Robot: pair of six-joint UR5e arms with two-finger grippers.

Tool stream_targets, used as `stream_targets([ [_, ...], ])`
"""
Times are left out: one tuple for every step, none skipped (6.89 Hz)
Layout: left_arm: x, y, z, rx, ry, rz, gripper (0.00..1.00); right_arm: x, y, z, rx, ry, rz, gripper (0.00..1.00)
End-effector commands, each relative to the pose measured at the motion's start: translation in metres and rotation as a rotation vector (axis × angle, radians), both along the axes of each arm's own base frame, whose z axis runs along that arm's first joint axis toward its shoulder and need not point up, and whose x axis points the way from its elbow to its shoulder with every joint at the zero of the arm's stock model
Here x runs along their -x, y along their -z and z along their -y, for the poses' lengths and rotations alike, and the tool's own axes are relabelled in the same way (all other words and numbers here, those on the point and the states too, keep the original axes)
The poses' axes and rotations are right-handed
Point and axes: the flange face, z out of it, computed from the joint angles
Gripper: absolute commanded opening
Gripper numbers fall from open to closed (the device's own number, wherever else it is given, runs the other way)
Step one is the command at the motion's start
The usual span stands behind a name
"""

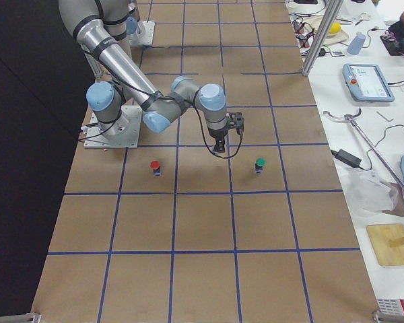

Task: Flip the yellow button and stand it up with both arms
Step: 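Lower the button upright beside the green button with the right gripper and release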

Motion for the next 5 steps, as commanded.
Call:
stream_targets([
  [-0.002, 0.015, -0.012, -0.034, -0.007, 0.028, 1.0, 0.005, 0.023, -0.015, 0.069, -0.081, -0.078, 0.16],
  [0.001, 0.018, -0.011, -0.032, -0.007, 0.004, 1.0, 0.001, 0.029, -0.02, 0.067, -0.082, -0.077, 0.16],
  [0.006, 0.012, -0.01, -0.007, -0.006, -0.046, 1.0, -0.002, 0.034, -0.024, 0.066, -0.081, -0.08, 0.16],
  [0.009, 0.012, -0.012, -0.006, -0.003, -0.055, 1.0, -0.004, 0.04, -0.029, 0.068, -0.08, -0.087, 0.16],
  [0.009, 0.004, -0.019, 0.008, -0.001, -0.045, 1.0, -0.006, 0.043, -0.032, 0.066, -0.077, -0.106, 0.17],
])
